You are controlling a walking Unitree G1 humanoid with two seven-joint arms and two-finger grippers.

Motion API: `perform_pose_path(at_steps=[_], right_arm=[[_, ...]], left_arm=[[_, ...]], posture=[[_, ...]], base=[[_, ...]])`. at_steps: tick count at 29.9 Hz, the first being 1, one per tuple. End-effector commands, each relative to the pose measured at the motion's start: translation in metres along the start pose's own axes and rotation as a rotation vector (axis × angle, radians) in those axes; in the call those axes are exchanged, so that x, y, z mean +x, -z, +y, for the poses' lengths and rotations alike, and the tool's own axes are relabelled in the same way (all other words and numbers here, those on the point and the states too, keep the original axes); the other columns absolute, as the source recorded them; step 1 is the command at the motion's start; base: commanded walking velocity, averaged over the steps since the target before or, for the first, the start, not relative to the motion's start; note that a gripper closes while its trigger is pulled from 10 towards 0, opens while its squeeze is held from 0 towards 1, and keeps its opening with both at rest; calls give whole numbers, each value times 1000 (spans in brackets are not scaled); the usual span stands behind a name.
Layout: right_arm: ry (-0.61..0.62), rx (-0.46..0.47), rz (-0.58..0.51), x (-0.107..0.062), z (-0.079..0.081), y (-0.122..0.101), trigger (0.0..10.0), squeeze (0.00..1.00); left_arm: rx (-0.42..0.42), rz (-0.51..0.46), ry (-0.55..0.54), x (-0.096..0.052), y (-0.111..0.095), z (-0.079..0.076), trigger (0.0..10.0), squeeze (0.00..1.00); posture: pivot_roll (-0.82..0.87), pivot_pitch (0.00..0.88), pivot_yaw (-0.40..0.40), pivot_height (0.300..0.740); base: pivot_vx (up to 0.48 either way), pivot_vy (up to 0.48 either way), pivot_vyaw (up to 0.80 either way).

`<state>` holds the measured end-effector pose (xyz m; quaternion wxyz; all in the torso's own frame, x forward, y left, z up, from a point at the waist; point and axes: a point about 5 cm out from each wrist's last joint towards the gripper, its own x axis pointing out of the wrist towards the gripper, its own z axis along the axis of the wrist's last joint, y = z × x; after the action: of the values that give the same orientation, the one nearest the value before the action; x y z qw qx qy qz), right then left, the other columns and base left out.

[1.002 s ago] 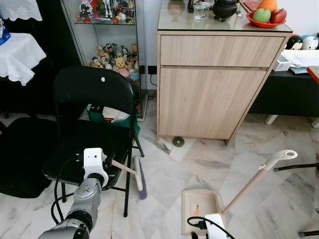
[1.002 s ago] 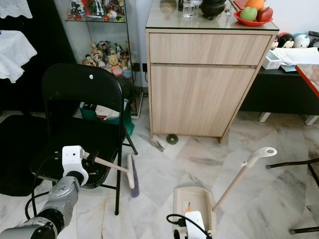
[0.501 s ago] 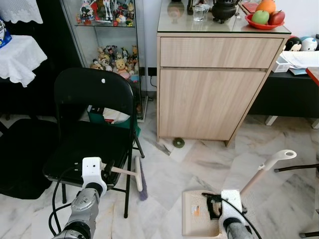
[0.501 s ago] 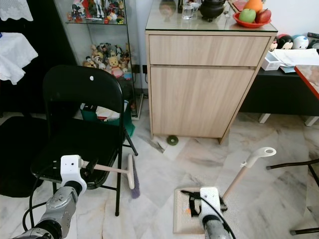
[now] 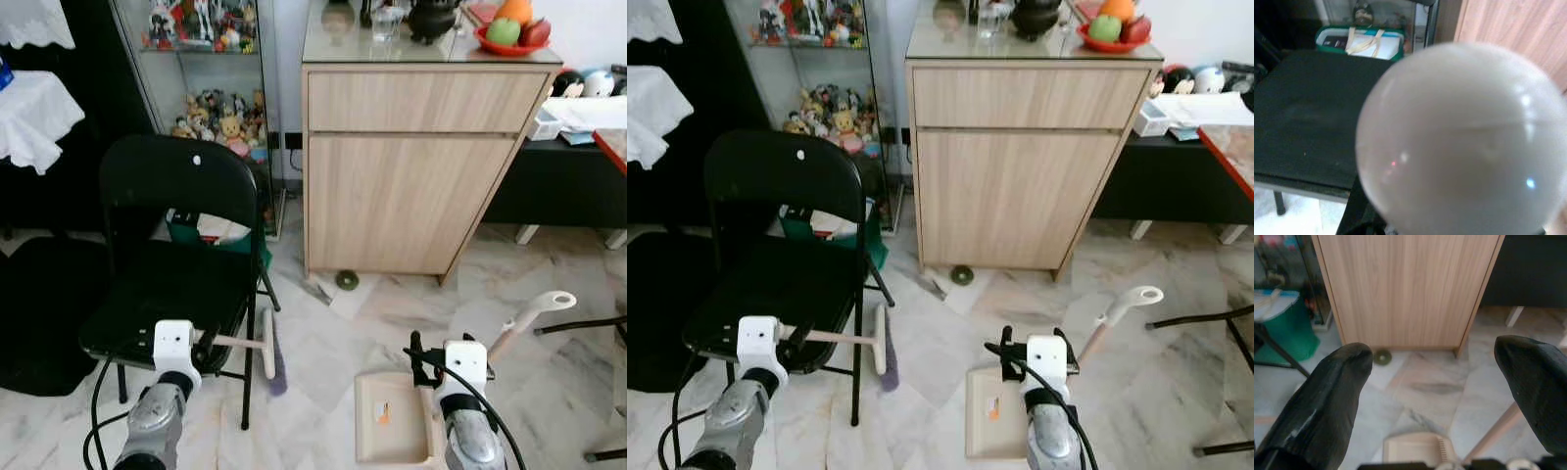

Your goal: Sweep floor

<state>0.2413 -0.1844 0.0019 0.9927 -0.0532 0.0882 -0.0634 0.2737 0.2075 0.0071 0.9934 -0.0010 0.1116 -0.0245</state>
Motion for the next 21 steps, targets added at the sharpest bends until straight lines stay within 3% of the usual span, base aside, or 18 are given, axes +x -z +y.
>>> perform_pose_path(at_steps=[1,10,21], right_arm=[[11,14,-21,-1,-1,-5,10000,0],[0,49,-28,2,4,-13,10000,0],[-18,68,-39,10,2,-23,10000,0]], left_arm=[[36,-6,5,-2,-1,5,10000,0],[42,-72,20,4,-15,2,10000,0],[47,-76,14,2,-13,-1,10000,0]], posture=[[-55,0,23,740],[-56,1,18,740],[-60,16,10,740]], base=[[0,0,0],[0,0,0],[0,0,0]])
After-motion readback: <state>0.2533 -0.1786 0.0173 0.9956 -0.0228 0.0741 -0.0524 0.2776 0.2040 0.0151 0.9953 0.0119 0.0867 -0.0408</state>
